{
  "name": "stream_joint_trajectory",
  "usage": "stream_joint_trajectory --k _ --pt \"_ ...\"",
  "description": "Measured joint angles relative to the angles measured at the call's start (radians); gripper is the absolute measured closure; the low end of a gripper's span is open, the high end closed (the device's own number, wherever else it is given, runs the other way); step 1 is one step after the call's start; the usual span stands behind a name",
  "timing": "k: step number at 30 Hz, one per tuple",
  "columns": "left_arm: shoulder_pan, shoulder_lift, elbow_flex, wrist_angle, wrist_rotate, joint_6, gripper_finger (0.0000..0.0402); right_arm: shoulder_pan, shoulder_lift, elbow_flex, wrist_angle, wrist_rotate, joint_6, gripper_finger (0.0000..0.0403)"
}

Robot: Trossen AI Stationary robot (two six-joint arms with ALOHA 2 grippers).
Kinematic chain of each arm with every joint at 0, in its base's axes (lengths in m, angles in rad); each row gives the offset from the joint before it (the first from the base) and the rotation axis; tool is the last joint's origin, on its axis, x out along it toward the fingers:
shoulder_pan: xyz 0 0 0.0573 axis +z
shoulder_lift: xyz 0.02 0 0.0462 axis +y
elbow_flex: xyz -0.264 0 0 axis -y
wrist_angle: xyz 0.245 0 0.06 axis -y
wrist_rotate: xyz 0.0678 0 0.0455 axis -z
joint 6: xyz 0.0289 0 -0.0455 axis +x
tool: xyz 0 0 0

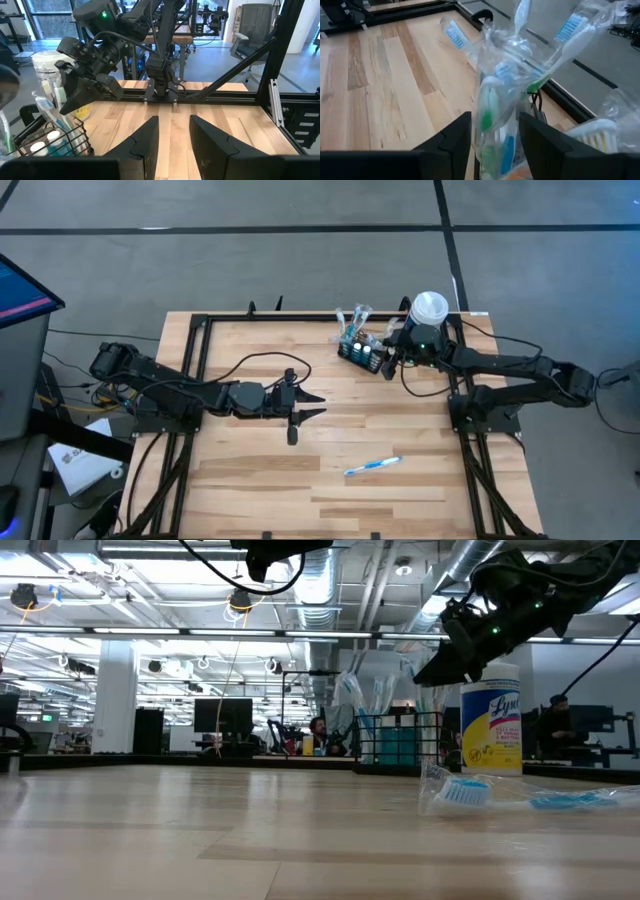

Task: Pick & Place toothbrushing station
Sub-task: Put the green toothbrush into the mesh organizer, then put the blue toothbrush into the mesh organizer

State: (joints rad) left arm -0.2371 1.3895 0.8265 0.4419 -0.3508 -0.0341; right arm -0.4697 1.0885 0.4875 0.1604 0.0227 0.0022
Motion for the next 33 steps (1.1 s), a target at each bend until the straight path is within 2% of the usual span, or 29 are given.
stream_joint_trajectory --k 8,25,33 --pt "0.0 0.0 0.0 -0.001 0.0 0.0 0.0297 0.019 -0.037 0.039 -0.037 0.0 -0.01 0.0229" --pt "0.0 0.0 0.0 0.0 0.0 0.0 0.0297 0.021 -0.176 0.084 -0.181 0.0 -0.012 0.0234" --pt "0.0 0.0 0.0 0.0 0.0 0.0 0.0297 0.136 -0.209 0.084 -0.238 0.0 -0.033 0.0241"
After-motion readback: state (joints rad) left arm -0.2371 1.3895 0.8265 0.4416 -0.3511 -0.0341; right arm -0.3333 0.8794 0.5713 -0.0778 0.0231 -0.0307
